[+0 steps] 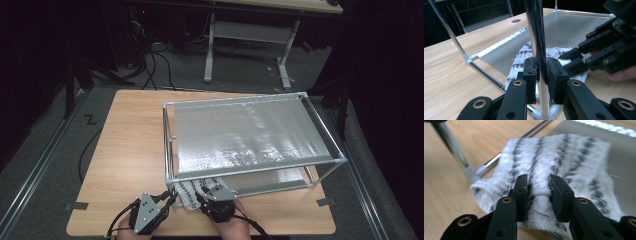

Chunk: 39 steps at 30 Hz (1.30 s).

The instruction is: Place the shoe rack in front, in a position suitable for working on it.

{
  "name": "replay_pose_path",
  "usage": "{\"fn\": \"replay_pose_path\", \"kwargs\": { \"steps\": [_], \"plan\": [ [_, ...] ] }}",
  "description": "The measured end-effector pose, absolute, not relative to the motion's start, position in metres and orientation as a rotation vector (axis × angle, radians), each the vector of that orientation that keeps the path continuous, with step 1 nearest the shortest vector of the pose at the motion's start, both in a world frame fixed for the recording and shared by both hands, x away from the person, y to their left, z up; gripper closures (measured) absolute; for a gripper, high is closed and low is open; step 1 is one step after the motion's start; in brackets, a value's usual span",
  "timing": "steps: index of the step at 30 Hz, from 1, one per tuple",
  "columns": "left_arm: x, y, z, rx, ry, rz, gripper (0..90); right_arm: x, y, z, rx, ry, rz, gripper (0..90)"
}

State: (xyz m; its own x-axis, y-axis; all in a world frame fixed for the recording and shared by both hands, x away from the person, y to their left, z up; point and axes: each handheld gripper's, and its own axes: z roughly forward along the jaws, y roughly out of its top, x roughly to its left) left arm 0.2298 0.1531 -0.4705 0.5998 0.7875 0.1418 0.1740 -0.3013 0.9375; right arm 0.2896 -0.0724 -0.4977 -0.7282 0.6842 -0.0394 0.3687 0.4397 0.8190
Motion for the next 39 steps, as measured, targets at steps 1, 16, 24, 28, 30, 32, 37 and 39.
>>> {"fn": "replay_pose_path", "kwargs": {
  "steps": [1, 16, 24, 28, 30, 32, 37, 39],
  "plan": [
    [0.229, 0.154, -0.471, 1.803, 0.782, 0.750, 78.2, 0.288, -0.071, -0.497, 0.887, 2.329, 1.200, 65.1],
    [0.226, 0.155, -0.472, 1.788, 0.808, 0.762, 77.2, 0.300, -0.047, -0.503, 0.885, 2.372, 1.139, 56.1],
    [0.226, 0.152, -0.475, 1.800, 0.837, 0.732, 78.0, 0.305, -0.053, -0.504, 0.889, 2.402, 1.087, 57.7],
    [0.227, 0.151, -0.475, 1.802, 0.833, 0.728, 78.2, 0.308, -0.064, -0.503, 0.902, 2.390, 1.045, 57.5],
    [0.227, 0.151, -0.475, 1.800, 0.831, 0.721, 78.3, 0.309, -0.069, -0.504, 0.926, 2.370, 1.028, 57.4],
    [0.230, 0.151, -0.475, 1.805, 0.792, 0.743, 78.3, 0.310, -0.076, -0.503, 0.945, 2.358, 1.019, 57.4],
    [0.231, 0.150, -0.475, 1.807, 0.786, 0.738, 78.4, 0.310, -0.091, -0.504, 1.005, 2.318, 1.026, 57.2],
    [0.231, 0.150, -0.475, 1.805, 0.785, 0.731, 78.4, 0.312, -0.097, -0.504, 1.012, 2.309, 1.029, 57.1]
  ]
}}
